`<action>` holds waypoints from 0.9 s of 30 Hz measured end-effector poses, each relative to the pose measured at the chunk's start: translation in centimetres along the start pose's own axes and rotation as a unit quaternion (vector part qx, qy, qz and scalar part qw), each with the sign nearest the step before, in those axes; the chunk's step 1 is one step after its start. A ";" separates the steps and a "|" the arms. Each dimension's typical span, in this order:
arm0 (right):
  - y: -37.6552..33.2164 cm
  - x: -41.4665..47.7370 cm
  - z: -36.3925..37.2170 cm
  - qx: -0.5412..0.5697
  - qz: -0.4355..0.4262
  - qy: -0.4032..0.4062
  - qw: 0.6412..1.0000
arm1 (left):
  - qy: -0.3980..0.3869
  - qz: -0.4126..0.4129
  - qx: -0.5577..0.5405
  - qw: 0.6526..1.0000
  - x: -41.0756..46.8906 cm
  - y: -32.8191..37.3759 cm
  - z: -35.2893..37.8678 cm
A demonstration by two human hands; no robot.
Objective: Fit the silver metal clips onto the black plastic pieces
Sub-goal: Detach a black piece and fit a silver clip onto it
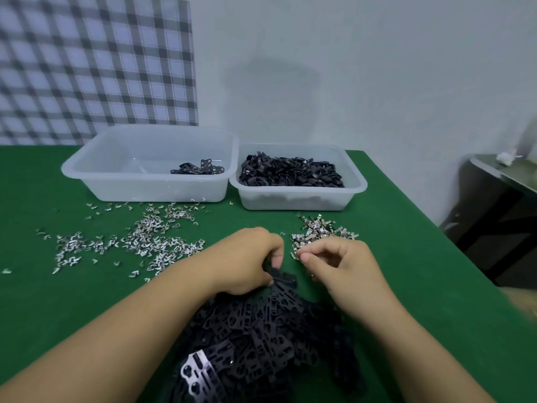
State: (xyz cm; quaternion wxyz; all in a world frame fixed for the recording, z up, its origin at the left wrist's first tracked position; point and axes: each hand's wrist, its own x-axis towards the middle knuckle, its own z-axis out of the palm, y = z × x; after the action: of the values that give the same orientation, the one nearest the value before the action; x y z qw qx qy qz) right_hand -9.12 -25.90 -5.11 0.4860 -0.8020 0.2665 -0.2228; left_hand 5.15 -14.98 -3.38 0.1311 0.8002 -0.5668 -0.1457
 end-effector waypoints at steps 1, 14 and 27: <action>-0.1 0.1 -0.1 0.002 -0.001 0.000 1.000 | 0.003 -0.005 -0.013 1.000 0.0 -0.1 -0.1; -2.0 4.1 -0.7 0.080 -0.032 -0.059 0.995 | 0.173 -0.075 -0.409 0.893 0.9 -1.1 -0.7; 1.2 6.6 1.1 -0.146 -0.090 0.063 0.983 | 0.346 -0.133 -0.514 0.773 2.1 -2.8 2.3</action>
State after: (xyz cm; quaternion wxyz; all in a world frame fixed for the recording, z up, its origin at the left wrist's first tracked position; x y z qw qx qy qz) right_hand -3.69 -29.89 -5.99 0.3241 -0.8692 0.2533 -0.2744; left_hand 7.38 -16.20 -6.78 0.6897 0.6773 -0.2114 -0.1449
